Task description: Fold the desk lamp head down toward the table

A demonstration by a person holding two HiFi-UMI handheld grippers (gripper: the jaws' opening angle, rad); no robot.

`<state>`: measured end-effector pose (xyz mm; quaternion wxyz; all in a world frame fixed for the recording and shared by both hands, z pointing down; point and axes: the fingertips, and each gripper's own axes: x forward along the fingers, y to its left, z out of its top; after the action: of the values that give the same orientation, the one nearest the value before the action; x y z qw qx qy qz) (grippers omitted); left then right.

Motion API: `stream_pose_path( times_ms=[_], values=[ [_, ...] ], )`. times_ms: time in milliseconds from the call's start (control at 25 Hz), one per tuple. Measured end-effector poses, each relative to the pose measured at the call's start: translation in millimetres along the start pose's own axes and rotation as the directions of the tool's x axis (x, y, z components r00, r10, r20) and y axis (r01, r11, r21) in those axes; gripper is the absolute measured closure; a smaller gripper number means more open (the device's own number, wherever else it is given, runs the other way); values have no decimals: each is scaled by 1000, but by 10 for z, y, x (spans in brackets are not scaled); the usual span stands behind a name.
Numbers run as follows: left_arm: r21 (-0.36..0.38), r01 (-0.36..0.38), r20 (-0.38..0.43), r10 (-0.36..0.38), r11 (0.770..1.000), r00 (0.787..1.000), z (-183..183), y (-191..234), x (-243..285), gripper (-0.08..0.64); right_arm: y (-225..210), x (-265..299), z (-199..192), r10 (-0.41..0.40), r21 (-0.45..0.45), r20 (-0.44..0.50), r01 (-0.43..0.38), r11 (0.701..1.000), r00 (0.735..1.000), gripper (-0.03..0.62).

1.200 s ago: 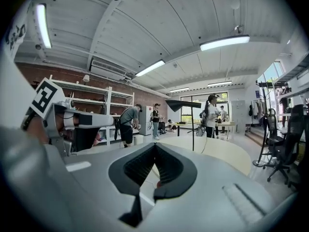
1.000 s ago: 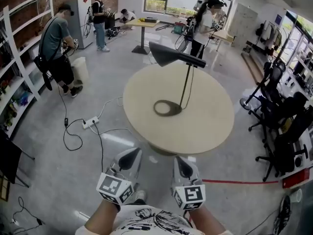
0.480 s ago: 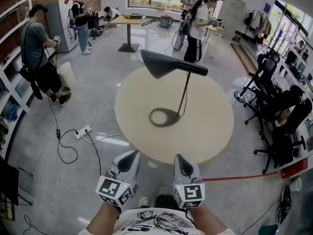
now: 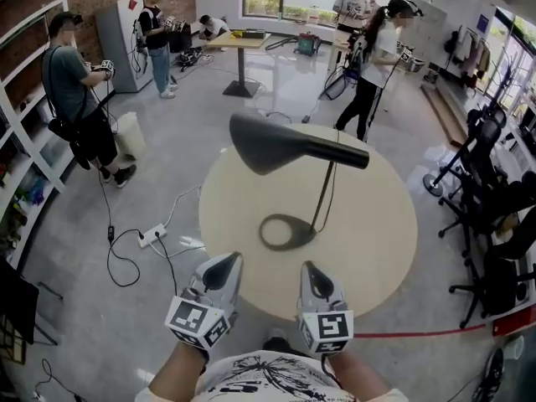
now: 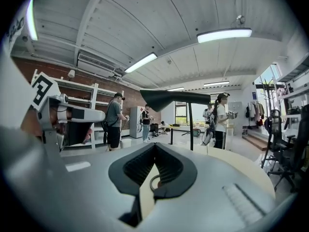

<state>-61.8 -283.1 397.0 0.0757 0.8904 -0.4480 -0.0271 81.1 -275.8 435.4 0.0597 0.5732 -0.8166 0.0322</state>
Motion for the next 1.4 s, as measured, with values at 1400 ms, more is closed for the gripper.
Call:
stream_pose_path(
  times_ms=[1400],
  values=[
    [275, 3, 237, -70, 962, 969, 2082, 903, 1423, 554, -359, 1109, 624, -24, -39, 49, 26, 999, 999, 583]
  ],
)
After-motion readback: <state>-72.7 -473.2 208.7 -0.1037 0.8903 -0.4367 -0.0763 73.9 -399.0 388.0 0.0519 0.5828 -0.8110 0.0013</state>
